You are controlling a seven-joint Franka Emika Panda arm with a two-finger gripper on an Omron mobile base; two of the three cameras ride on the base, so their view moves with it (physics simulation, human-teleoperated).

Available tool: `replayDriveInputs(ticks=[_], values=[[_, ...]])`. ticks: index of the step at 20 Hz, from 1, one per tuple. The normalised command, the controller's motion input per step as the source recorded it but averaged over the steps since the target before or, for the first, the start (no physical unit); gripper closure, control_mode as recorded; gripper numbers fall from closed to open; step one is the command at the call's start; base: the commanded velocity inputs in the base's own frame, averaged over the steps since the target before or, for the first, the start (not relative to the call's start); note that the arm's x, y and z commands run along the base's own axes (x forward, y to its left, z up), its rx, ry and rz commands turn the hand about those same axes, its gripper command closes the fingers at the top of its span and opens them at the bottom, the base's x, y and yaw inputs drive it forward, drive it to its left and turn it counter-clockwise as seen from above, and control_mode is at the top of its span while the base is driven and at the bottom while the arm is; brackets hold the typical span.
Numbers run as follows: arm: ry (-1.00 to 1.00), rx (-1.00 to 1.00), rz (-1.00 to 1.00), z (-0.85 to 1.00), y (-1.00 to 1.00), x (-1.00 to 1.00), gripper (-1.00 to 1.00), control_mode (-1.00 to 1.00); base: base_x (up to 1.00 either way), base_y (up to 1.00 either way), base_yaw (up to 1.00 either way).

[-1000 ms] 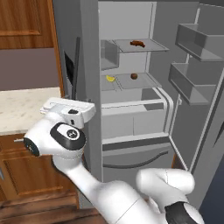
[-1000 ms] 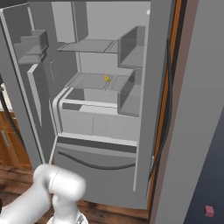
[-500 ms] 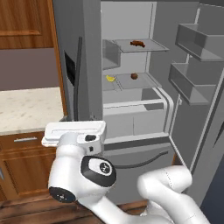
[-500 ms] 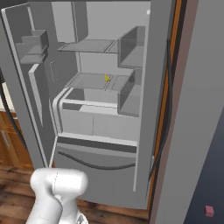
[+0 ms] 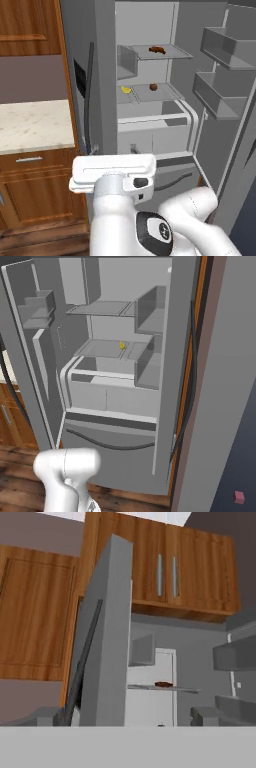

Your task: Open the fridge, remove the apple, lemon wedge, and chicken drumstick, and place them on any counter.

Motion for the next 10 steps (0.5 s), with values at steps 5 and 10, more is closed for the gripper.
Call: replayDriveInputs(ticks=[5, 10], values=[[0.0, 0.1, 0.12, 0.41, -0.93, -0.81, -1.0, -1.0, 0.0, 0.0, 0.0], [0.02, 0.19, 0.13, 0.06, -0.91, -0.05, -1.0, -1.0, 0.0, 0.0, 0.0]])
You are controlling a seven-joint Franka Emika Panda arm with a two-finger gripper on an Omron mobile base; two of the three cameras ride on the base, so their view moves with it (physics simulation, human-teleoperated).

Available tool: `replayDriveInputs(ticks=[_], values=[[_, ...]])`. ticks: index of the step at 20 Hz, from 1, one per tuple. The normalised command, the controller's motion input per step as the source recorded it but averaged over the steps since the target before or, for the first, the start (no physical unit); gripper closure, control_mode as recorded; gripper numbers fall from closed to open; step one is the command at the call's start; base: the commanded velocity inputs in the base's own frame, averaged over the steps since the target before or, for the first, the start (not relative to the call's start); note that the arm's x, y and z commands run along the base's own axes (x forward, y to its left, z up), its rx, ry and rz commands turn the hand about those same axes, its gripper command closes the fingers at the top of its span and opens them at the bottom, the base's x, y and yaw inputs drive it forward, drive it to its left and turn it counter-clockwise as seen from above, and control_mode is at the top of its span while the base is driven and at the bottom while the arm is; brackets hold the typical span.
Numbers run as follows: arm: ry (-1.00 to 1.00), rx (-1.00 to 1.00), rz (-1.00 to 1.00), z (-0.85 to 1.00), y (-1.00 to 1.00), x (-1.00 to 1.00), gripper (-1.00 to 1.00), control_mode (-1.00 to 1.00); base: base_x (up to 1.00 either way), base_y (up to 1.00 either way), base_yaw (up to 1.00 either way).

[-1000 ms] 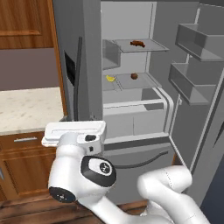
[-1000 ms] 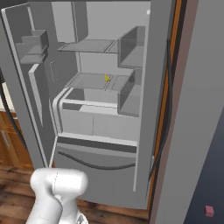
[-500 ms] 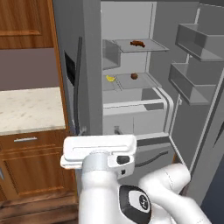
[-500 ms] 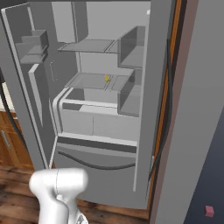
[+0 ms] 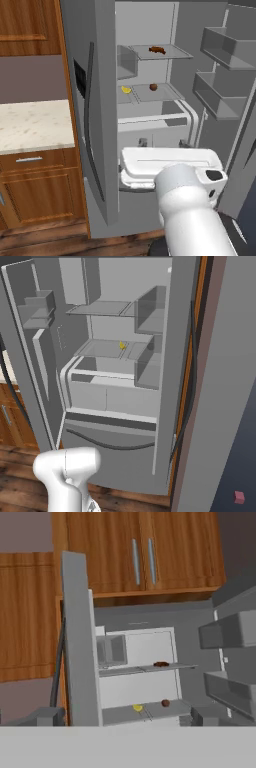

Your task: Open the fridge, remove the apple, lemon wedge, and chicken drumstick, and place them on any counter.

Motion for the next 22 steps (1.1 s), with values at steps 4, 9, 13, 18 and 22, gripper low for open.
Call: replayDriveInputs(ticks=[4, 9, 13, 18, 22], values=[[0.07, 0.16, 0.13, -0.04, -0.83, 0.0, -1.0, -1.0, 0.0, 0.0, 0.0], [0.16, 0.16, 0.14, -0.12, -0.86, 0.01, -1.0, -1.0, 0.0, 0.0, 0.0], [0.23, 0.16, 0.14, -0.22, -0.9, 0.08, -1.0, -1.0, 0.0, 0.0, 0.0], [0.2, 0.05, 0.22, -0.3, -0.74, 0.11, -1.0, -1.0, 0.0, 0.0, 0.0], [0.19, 0.03, 0.27, -0.35, -0.65, 0.36, -1.0, -1.0, 0.0, 0.0, 0.0]])
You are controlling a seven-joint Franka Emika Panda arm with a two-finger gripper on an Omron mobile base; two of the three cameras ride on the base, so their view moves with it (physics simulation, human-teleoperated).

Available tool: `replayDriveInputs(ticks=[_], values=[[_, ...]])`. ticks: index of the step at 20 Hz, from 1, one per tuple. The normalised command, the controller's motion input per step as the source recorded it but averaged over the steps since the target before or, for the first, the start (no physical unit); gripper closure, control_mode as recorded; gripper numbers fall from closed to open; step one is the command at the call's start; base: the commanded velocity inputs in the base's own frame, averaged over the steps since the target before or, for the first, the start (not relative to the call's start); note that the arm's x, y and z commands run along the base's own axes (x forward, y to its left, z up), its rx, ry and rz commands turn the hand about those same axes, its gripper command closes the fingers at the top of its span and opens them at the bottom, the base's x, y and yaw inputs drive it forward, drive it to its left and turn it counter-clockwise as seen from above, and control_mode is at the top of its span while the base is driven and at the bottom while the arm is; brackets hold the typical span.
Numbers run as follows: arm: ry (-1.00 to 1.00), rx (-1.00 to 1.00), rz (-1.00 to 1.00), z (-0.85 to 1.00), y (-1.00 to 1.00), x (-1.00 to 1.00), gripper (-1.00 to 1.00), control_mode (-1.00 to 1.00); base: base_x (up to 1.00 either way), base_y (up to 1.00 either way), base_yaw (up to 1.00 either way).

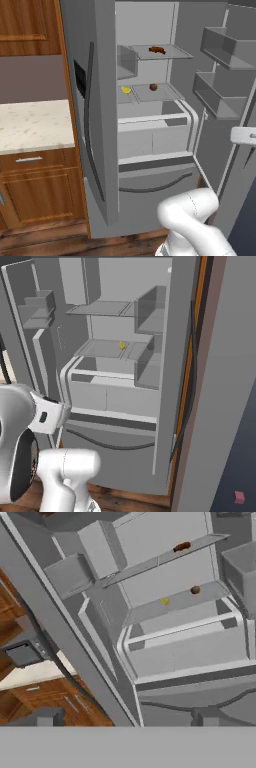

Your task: Open the fridge, remove the apple, lemon wedge, and chicken drumstick, and place them on any counter.

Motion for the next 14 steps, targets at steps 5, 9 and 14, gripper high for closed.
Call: replayDriveInputs(ticks=[5, 9, 14], values=[[0.08, -0.03, 0.32, -0.43, 0.29, 0.61, -1.0, -1.0, 0.0, 0.0, 0.0], [0.01, -0.07, 0.25, -0.42, 0.7, 0.63, -1.0, -1.0, 0.0, 0.0, 0.0], [0.13, 0.0, 0.19, -0.32, 0.22, 0.83, -1.0, -1.0, 0.0, 0.0, 0.0]])
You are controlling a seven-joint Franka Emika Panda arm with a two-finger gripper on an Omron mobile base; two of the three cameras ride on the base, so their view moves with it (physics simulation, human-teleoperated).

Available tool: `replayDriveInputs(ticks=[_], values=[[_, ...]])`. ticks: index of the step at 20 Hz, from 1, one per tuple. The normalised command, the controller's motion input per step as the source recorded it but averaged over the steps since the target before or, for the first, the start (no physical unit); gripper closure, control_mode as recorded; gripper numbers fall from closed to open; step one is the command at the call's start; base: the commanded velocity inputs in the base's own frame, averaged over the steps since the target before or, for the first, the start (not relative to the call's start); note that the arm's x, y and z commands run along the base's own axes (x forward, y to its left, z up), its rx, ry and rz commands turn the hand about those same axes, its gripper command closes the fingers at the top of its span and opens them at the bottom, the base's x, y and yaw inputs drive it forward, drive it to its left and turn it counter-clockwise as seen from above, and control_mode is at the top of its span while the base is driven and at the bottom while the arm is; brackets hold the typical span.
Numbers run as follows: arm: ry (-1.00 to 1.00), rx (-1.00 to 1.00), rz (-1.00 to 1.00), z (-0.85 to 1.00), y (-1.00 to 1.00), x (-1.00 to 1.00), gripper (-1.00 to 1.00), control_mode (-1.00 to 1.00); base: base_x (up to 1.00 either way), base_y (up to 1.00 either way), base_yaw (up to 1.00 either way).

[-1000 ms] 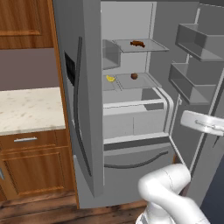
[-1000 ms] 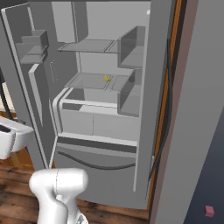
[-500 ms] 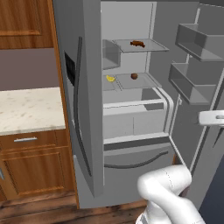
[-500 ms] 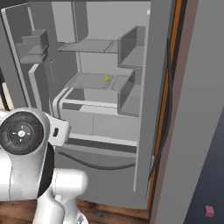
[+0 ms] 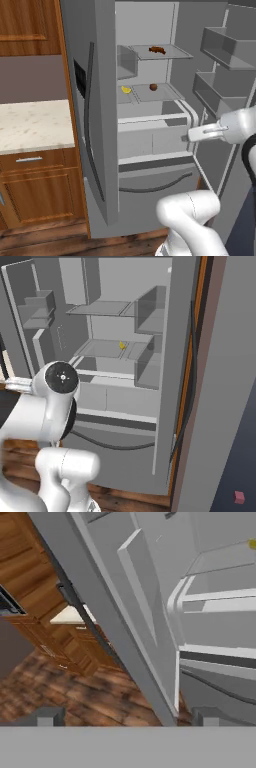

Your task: Open the fridge, remove the apple, lemon wedge, and chicken drumstick, and place them on any counter.

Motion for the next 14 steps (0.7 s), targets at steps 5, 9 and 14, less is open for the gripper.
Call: replayDriveInputs(ticks=[5, 9, 14], values=[[0.06, 0.0, 0.2, -0.22, 0.14, 0.85, -1.0, -1.0, 0.0, 0.0, 0.0], [0.0, 0.0, 0.2, -0.43, 0.4, 0.67, -1.0, -1.0, 0.0, 0.0, 0.0], [0.0, 0.0, 0.2, -0.36, 0.35, 0.65, -1.0, -1.0, 0.0, 0.0, 0.0]])
